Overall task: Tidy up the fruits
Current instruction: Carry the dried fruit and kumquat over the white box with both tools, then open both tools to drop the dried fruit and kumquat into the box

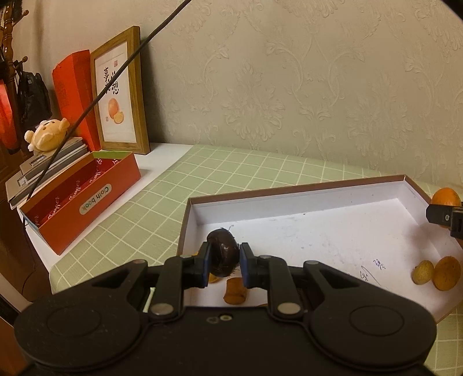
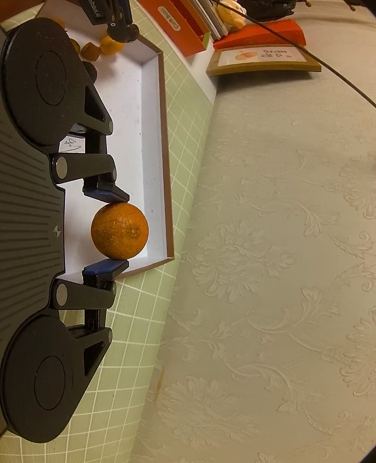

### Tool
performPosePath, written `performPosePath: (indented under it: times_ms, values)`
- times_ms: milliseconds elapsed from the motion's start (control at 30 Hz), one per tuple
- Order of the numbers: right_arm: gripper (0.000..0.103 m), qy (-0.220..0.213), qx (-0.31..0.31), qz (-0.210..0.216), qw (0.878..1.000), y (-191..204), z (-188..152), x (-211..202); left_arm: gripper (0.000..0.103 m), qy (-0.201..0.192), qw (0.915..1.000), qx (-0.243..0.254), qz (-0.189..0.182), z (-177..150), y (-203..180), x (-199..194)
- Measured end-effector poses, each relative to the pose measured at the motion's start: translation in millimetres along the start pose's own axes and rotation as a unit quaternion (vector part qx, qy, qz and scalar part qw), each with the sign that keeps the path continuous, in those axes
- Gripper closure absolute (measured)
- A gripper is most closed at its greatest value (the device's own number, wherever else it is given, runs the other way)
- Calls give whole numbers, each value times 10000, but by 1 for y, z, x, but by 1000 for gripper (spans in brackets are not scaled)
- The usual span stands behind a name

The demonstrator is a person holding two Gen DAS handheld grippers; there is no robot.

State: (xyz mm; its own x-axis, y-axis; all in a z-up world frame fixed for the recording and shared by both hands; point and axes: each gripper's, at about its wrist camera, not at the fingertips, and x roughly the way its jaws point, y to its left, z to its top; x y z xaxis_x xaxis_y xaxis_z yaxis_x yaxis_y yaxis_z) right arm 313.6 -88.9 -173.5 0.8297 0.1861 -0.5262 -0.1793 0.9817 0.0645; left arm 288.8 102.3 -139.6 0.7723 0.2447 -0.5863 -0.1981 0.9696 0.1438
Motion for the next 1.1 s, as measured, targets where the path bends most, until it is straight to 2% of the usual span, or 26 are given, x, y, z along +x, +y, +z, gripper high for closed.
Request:
performPosePath:
  times_ms: [433,500,533,600,633,667,700,733,867,1100]
  values:
    - [61,97,12,-25,9999,1,2,9,92,101,9999,3,3,0,-3,5]
    - [61,107,25,-23,9999,1,4,12,89,105,9999,4,21,1,-3,8]
    - [61,120,10,-25,9999,0,4,14,84,107,9999,16,31,2,-4,9]
    - [57,161,-96,-82,9998,3,4,17,58,83,9999,49,139,3,-6,9]
    - [29,188,-161,-168,9996,5,5,19,29,48,9997,60,242,3,-7,8]
    - [10,151,-201,-277,9993,7,5,19,15,-34,9994,61,342,3,-7,6]
    - [0,8,-223,-329,9992,9,3,15,15,-126,9991,63,411,4,-8,3]
    - [0,-169,-258,-304,9991,9,3,10,15,-169,9991,73,395,5,-8,0]
    - [0,-408,-148,-177,9989,6,6,-2,15,-150,9994,-17,323,8,-4,-3]
    - [0,-502,44,-213,9985,-6,7,-15,13,-238,9992,-93,294,10,-1,-12]
